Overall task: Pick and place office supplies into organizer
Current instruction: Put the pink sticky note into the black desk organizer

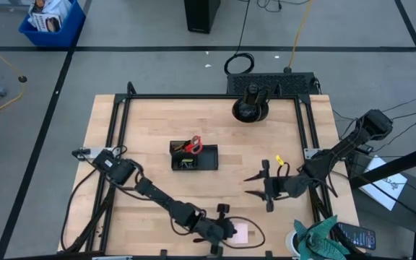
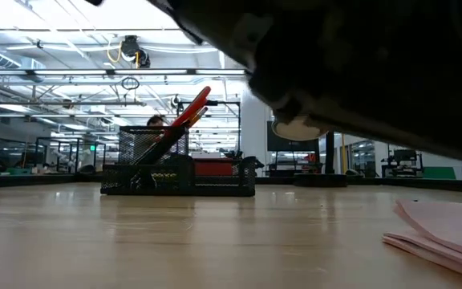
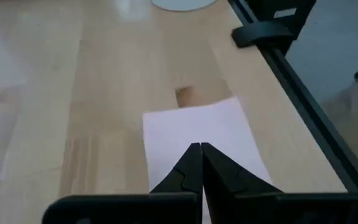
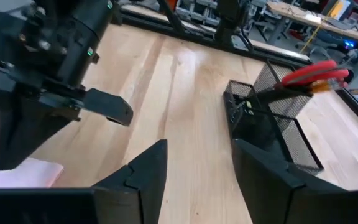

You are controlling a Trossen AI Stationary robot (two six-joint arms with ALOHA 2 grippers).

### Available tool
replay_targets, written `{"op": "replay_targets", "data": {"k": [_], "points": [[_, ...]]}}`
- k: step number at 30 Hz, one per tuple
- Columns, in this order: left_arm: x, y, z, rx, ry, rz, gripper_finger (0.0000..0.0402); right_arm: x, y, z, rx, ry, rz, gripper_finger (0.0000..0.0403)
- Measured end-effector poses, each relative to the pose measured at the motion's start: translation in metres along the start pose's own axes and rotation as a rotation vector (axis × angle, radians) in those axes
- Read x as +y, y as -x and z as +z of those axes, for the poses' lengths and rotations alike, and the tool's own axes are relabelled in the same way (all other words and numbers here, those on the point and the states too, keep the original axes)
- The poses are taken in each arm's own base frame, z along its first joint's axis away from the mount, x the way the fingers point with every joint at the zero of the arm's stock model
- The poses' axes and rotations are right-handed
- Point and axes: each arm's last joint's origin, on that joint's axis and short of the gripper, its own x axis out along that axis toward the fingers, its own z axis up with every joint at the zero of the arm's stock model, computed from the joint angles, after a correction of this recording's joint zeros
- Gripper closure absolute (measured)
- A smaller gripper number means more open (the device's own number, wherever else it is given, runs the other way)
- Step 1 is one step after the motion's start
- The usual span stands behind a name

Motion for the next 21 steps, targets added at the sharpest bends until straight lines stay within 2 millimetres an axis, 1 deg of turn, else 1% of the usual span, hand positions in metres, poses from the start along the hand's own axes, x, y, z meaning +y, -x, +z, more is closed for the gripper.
{"op": "replay_targets", "data": {"k": [2, 6, 11, 15, 21], "points": [[0.004, -0.002, -0.002, 0.015, 0.011, -0.004, 0.0394, 0.0, 0.0, -0.001, 0.005, 0.0, -0.002, 0.0232], [0.011, -0.008, -0.013, 0.095, 0.026, 0.004, 0.0394, 0.0, 0.0, 0.0, 0.001, -0.002, 0.0, 0.0232], [0.021, -0.012, -0.02, 0.172, 0.087, 0.0, 0.0397, 0.0, 0.0, 0.0, -0.002, -0.002, 0.0, 0.0232], [0.026, -0.01, -0.025, 0.247, 0.121, 0.039, 0.0398, 0.0, 0.0, 0.001, -0.007, -0.003, 0.003, 0.0232], [0.03, -0.005, -0.037, 0.357, 0.104, 0.141, 0.0393, 0.0, 0.0, 0.001, -0.007, -0.001, 0.005, 0.0232]]}}
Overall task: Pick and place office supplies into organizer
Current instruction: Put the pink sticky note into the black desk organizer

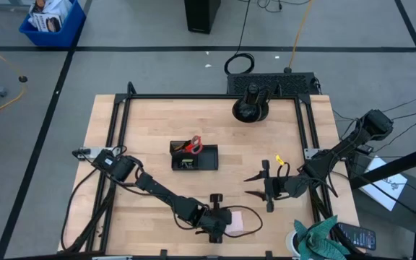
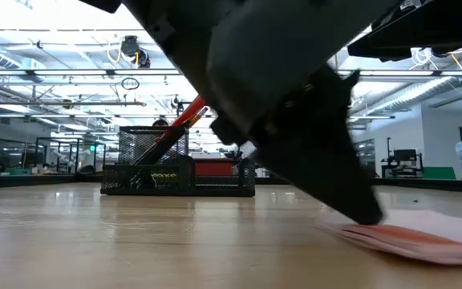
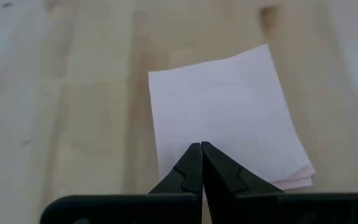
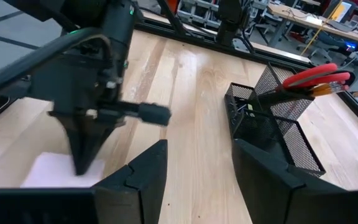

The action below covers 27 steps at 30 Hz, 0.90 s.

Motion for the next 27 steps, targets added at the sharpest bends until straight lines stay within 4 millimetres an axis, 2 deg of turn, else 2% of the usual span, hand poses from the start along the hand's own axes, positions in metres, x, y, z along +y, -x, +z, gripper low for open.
{"op": "replay_targets", "data": {"k": [6, 10, 16, 27], "points": [[0.005, 0.001, -0.008, 0.064, -0.032, 0.096, 0.0398, 0.001, 0.0, 0.0, 0.001, 0.002, 0.009, 0.0232], [0.008, 0.003, -0.01, 0.097, -0.049, 0.119, 0.0393, 0.004, 0.001, -0.003, 0.024, 0.041, 0.128, 0.0231], [0.014, 0.003, -0.012, 0.13, -0.042, 0.153, 0.0396, 0.007, 0.001, -0.006, 0.047, 0.092, 0.215, 0.0222], [0.027, 0.004, -0.017, 0.182, -0.067, 0.287, 0.0393, 0.011, 0.0, -0.011, 0.073, 0.128, 0.228, 0.0204]]}}
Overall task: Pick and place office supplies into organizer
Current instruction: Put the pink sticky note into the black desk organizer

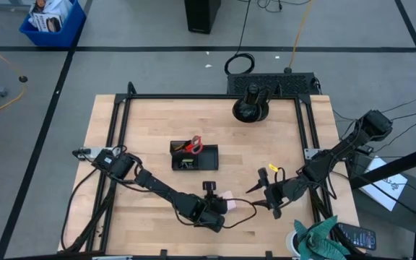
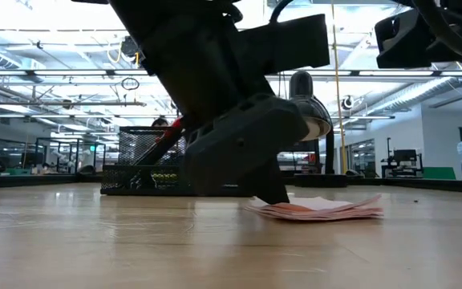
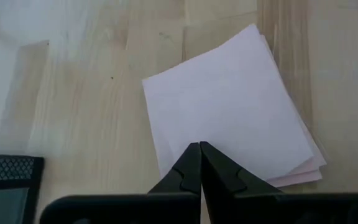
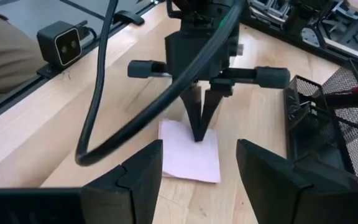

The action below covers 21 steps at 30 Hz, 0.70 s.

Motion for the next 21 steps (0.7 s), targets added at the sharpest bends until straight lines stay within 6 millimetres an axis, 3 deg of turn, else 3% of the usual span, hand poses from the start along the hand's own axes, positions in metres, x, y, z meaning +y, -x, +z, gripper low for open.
{"op": "replay_targets", "data": {"k": [8, 18, 21], "points": [[-0.001, 0.005, 0.002, -0.055, -0.072, 0.053, 0.0399, 0.0, 0.0, 0.0, 0.0, -0.007, -0.002, 0.0204], [0.005, 0.055, 0.022, -0.222, -0.131, 0.061, 0.0367, 0.0, 0.0, -0.001, 0.012, 0.024, 0.001, 0.0204], [0.005, 0.059, 0.026, -0.253, -0.101, 0.055, 0.0367, 0.001, -0.002, -0.004, 0.022, 0.044, 0.003, 0.0204]]}}
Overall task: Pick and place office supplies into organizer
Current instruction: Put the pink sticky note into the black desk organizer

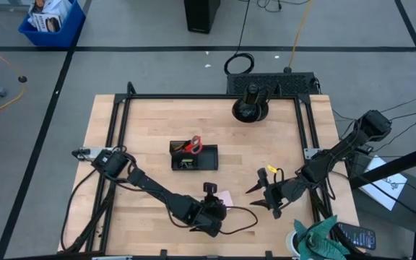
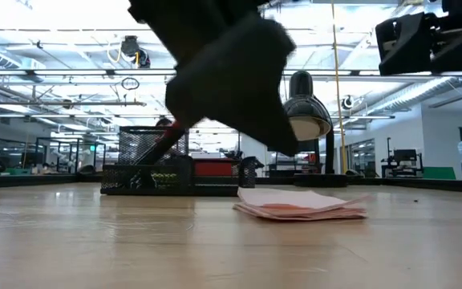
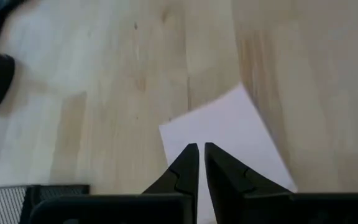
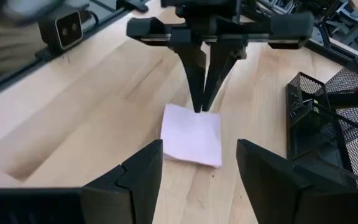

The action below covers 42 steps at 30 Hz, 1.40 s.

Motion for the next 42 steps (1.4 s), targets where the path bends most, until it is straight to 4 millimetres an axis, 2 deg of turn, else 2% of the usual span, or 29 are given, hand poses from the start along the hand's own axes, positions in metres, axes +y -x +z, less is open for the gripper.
{"op": "replay_targets", "data": {"k": [9, 12, 20, 30, 34, 42], "points": [[0.0, 0.0, 0.001, -0.015, 0.044, 0.017, 0.0366, 0.008, -0.02, -0.015, 0.078, 0.137, -0.035, 0.0204], [0.002, 0.006, 0.003, -0.024, 0.052, 0.054, 0.0366, 0.011, -0.027, -0.019, 0.084, 0.197, -0.04, 0.0204], [0.012, 0.015, 0.0, 0.04, 0.126, 0.05, 0.0366, 0.02, -0.046, -0.016, 0.094, 0.202, -0.028, 0.0204], [0.012, 0.014, -0.002, 0.091, 0.179, -0.055, 0.0366, 0.051, -0.084, -0.015, 0.19, 0.294, -0.001, 0.0204], [0.01, 0.007, -0.011, 0.115, 0.212, -0.053, 0.0366, 0.062, -0.099, -0.016, 0.225, 0.357, -0.091, 0.0204], [0.007, -0.012, -0.039, 0.123, 0.304, -0.062, 0.0366, 0.069, -0.12, -0.007, 0.278, 0.384, -0.172, 0.0204]]}}
